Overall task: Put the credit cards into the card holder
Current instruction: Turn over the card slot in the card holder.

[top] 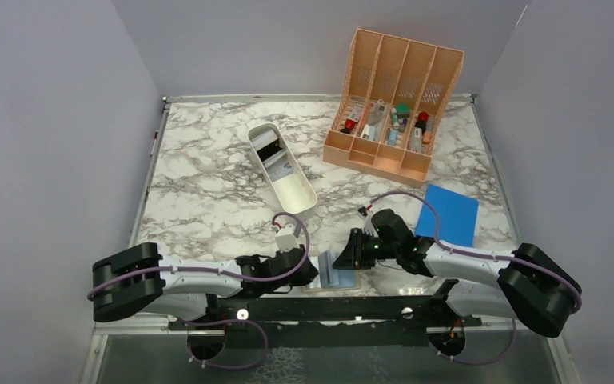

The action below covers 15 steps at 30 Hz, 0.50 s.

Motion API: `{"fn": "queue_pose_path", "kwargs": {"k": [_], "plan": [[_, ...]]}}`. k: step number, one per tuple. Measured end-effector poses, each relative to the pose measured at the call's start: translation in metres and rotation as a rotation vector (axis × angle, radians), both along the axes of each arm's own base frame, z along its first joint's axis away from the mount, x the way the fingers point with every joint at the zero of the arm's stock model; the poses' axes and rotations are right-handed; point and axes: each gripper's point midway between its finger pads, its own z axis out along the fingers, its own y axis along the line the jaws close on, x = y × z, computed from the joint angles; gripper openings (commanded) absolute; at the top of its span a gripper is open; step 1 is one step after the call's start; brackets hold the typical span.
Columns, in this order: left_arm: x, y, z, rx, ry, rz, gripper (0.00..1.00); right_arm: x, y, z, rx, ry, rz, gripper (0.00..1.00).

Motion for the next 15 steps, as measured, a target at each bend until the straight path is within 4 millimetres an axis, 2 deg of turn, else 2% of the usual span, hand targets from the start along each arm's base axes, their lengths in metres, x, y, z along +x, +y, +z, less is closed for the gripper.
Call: {"fn": "queue_pose_path", "kwargs": {"k": [5,11,15], "plan": [[0.000,0.001,0.007,-0.005,-0.004,-0.002,0.23,0.000,-0.002,-0.004,-0.024,0.003,0.000,0.27],[0.001,-0.002,0.029,-0.070,-0.025,-0.003,0.24,0.003,-0.002,-0.003,-0.042,-0.005,0.003,0.34],[0.002,0.004,0.039,-0.075,-0.037,0.009,0.27,0.007,-0.001,-0.003,-0.067,-0.008,-0.001,0.41]]}}
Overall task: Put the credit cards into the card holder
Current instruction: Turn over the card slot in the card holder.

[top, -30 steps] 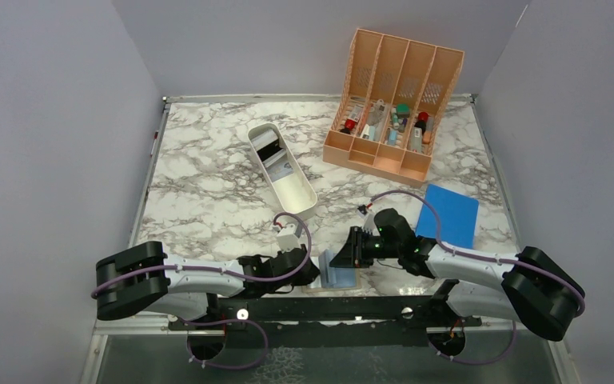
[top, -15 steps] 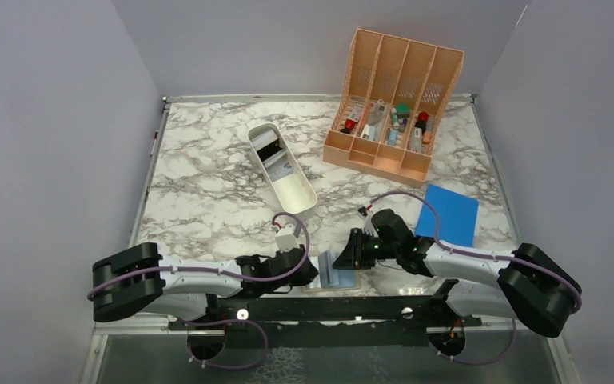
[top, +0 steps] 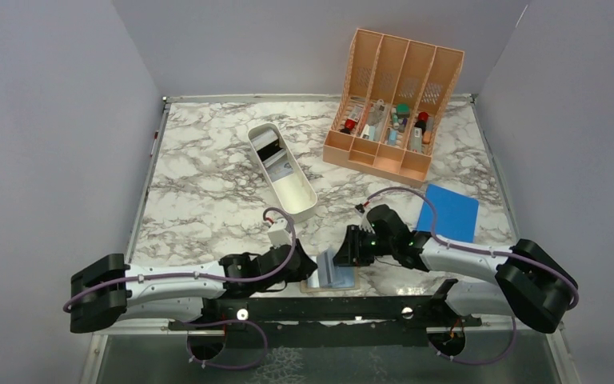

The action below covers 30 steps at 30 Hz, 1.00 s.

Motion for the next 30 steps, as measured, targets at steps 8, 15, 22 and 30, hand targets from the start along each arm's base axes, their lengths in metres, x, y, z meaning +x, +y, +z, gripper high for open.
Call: {"fn": "queue_pose_path", "kwargs": {"k": [8,15,22,30], "plan": [[0.005,0.025,0.007,0.039,-0.021,0.061,0.31,0.001,-0.005,-0.010,-0.069,0.013,-0.001,0.51],[0.004,0.047,-0.015,0.078,-0.007,0.088,0.32,0.003,-0.004,-0.006,-0.142,-0.011,0.010,0.60],[0.005,0.050,-0.017,0.089,-0.012,0.090,0.31,-0.001,0.003,0.000,-0.191,-0.034,0.032,0.63],[0.010,0.042,0.017,0.030,-0.061,0.076,0.31,-0.007,0.017,-0.004,-0.244,-0.030,0.074,0.65]]}}
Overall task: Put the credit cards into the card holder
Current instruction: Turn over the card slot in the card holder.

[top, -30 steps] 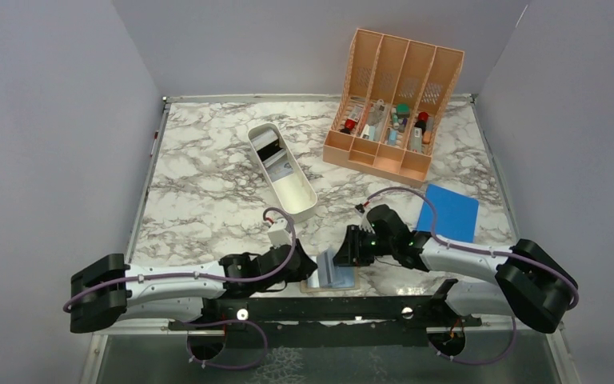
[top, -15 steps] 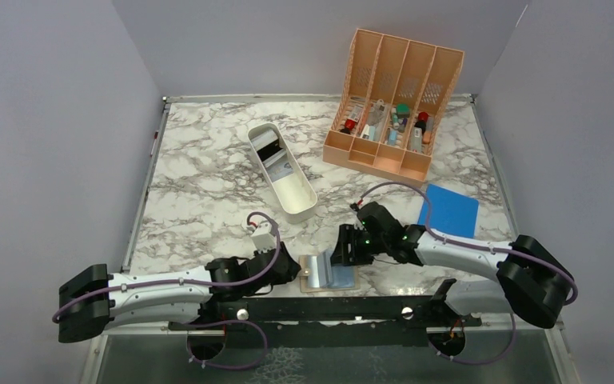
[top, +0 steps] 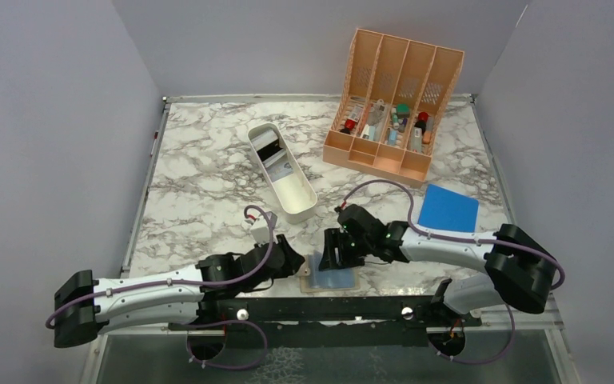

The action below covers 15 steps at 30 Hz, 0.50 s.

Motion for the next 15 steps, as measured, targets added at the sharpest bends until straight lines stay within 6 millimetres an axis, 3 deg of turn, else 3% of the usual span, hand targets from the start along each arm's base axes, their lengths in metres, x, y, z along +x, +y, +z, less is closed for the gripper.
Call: {"fn": "queue_pose_path", "kwargs": {"k": [4,9,15], "plan": [[0.002,-0.003,0.014,-0.031,-0.022,-0.005,0.27,-0.001,0.005,-0.004,-0.046,-0.001,0.007,0.64],[0.002,-0.005,0.016,-0.027,-0.039,-0.024,0.21,0.003,0.003,-0.006,-0.073,-0.019,-0.006,0.63],[0.000,-0.026,0.013,-0.047,-0.036,-0.079,0.16,0.006,-0.007,-0.010,-0.120,-0.037,-0.034,0.61]]}}
